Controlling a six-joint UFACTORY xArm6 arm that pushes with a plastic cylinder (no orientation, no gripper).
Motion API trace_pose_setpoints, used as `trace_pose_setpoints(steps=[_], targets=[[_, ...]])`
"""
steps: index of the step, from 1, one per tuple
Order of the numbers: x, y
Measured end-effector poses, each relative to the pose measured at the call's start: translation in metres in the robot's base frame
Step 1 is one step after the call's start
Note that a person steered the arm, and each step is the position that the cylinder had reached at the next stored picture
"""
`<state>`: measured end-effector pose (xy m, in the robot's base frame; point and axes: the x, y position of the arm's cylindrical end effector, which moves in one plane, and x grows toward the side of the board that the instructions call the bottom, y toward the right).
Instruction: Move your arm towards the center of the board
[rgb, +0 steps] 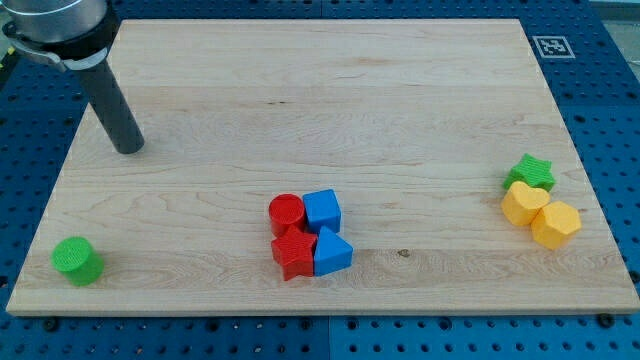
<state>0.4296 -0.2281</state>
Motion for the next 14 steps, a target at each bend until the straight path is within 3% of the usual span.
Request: trace_pose_setpoints(steps=[4, 8, 14], targets=[[-0.008, 0.011], [-0.023, 0.108], [-0.047, 0.125]])
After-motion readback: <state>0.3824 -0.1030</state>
